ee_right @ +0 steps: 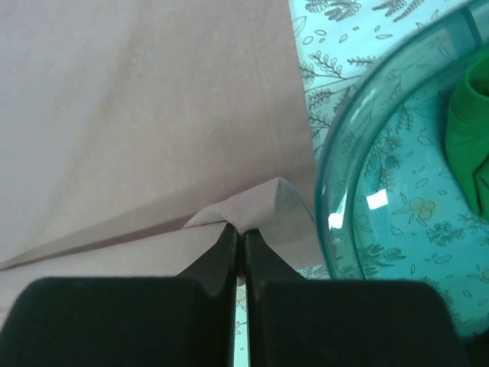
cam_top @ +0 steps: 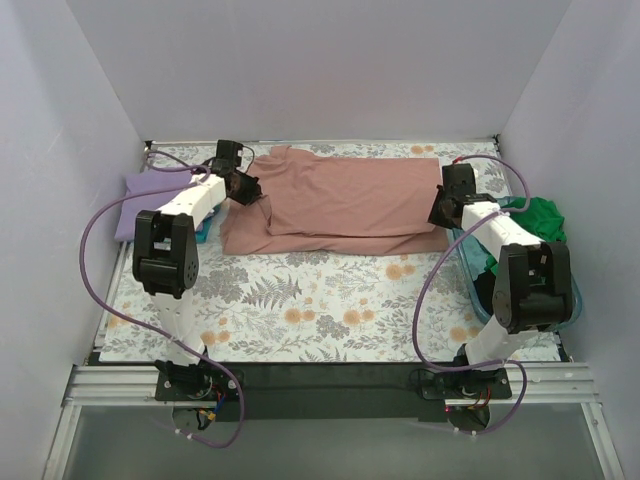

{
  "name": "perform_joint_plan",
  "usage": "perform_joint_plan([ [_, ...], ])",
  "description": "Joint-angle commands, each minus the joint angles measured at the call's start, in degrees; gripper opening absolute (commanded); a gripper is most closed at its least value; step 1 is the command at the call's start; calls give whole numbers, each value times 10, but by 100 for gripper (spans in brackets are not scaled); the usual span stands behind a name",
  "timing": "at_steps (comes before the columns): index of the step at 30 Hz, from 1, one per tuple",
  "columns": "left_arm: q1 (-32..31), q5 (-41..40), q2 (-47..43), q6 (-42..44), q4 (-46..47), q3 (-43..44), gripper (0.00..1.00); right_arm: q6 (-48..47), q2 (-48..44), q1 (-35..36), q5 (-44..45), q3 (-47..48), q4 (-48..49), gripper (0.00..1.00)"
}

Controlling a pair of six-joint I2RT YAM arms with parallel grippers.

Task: Fold and stack the t-shirts
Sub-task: Fold the tshirt

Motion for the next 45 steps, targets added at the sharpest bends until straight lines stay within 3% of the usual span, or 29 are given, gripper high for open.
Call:
perform_joint_plan([
  [1, 6, -41, -5, 6, 18, 47, 0, -26, 13, -4, -17, 41, 36, 1],
  [10, 8, -48, 80, 29, -6, 130, 0, -26, 61, -12, -16, 70, 40, 2],
  [12, 8, -43, 96, 39, -13, 155, 2, -21, 74, -15, -12, 86, 39, 8],
  [15, 8, -61, 116, 43, -22, 179, 38, -18, 93, -21, -9, 111, 40, 29],
  [16, 8, -66, 123, 48, -25, 187, 60, -18, 99, -23, -8, 120, 39, 29],
  [17, 10, -67, 126, 49, -32, 196, 68, -18, 103, -26, -8, 129, 35, 36],
  [22, 10, -78, 107, 73, -72, 226, 88, -40, 93, -27, -51, 161, 25, 72],
  [23, 10, -78, 81, 76, -73, 216, 88, -47, 87, -27, -75, 159, 24, 98],
  [28, 10, -89, -28, 95, -64, 88, 90, -59, 20, -14, -124, 87, 25, 98],
  [32, 10, -85, -123, 98, -58, -85, 91, -62, -23, 4, -156, 23, 31, 98],
  [39, 11, -94, -258, 80, -39, -281, 91, -30, -81, 7, -131, -93, 43, 99],
  [45, 13, -96, -251, 64, -6, -313, 90, 32, -82, 7, -61, -148, 79, 98],
])
